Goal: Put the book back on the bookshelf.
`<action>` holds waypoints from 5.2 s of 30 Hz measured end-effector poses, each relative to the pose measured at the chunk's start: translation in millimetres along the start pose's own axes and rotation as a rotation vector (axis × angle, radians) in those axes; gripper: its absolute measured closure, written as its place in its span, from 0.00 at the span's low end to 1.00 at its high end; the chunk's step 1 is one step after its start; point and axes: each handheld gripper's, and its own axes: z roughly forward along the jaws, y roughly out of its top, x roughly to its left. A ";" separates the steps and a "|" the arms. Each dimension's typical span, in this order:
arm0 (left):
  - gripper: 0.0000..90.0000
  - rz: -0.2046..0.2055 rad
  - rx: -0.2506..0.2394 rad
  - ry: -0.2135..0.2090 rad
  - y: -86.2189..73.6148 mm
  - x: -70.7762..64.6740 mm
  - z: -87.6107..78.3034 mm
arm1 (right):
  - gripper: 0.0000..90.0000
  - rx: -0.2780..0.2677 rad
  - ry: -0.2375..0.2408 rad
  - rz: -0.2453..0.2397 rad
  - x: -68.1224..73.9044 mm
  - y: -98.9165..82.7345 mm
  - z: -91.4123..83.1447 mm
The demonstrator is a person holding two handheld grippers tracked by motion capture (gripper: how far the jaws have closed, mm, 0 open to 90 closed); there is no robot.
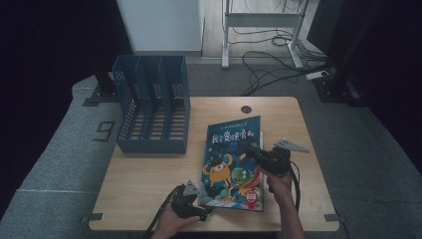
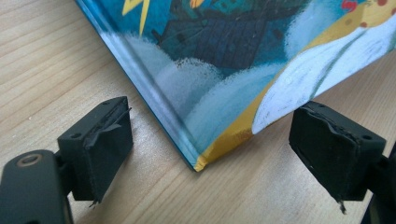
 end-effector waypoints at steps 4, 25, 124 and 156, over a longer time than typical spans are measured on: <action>0.14 0.004 0.005 0.001 0.6 -0.1 0.3 | 0.82 -0.016 0.017 -0.019 5.5 2.0 -2.8; 0.14 -0.025 0.005 0.006 7.5 4.8 4.1 | 0.84 -0.097 0.042 -0.132 24.0 9.3 -16.3; 0.18 -0.031 -0.019 0.044 16.3 -4.3 16.4 | 0.86 -0.181 0.103 -0.282 37.9 12.2 -31.4; 0.17 -0.044 0.005 0.059 29.6 4.6 23.2 | 0.87 -0.197 0.096 -0.312 40.3 13.4 -36.7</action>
